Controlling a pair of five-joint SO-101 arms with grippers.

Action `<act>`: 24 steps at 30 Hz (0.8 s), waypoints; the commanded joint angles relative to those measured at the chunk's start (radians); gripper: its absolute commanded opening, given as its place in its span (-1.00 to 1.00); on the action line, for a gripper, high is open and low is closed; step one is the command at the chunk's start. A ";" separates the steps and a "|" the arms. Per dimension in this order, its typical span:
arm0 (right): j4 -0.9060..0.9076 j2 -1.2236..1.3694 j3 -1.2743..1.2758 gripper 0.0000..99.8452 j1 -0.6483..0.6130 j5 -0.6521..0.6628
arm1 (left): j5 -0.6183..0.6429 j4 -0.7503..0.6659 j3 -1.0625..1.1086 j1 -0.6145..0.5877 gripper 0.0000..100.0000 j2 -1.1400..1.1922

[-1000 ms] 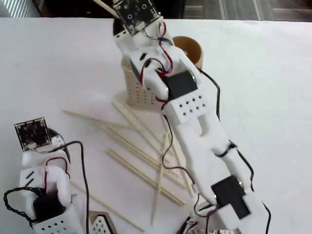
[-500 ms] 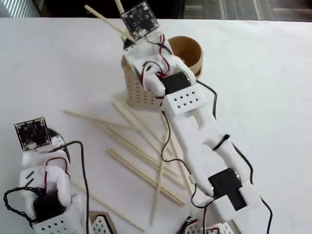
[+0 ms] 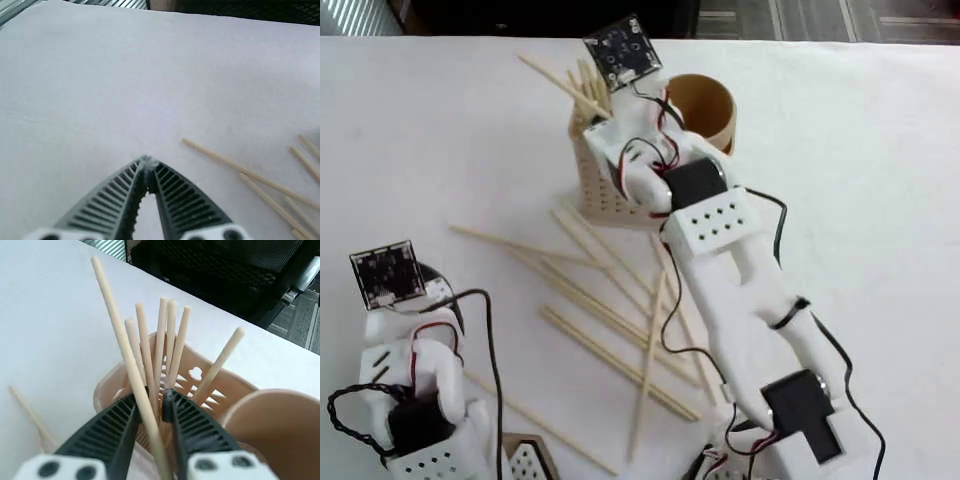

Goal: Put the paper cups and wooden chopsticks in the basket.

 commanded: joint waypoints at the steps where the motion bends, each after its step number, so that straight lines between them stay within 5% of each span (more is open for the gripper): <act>1: 0.050 -0.074 -0.012 -0.96 0.004 -0.009 | 0.006 -0.023 -0.005 -0.004 -0.95 -0.010; 9: 0.197 -0.159 -0.015 -0.96 -0.021 0.002 | 0.006 -0.023 -0.005 -0.005 -0.95 -0.010; 19: 0.472 -0.185 -0.005 -0.96 -0.097 0.180 | 0.006 -0.023 -0.003 -0.005 -0.95 -0.010; 24: 0.452 -0.183 0.146 -0.96 -0.125 0.247 | 0.006 -0.023 -0.003 -0.005 -0.95 -0.010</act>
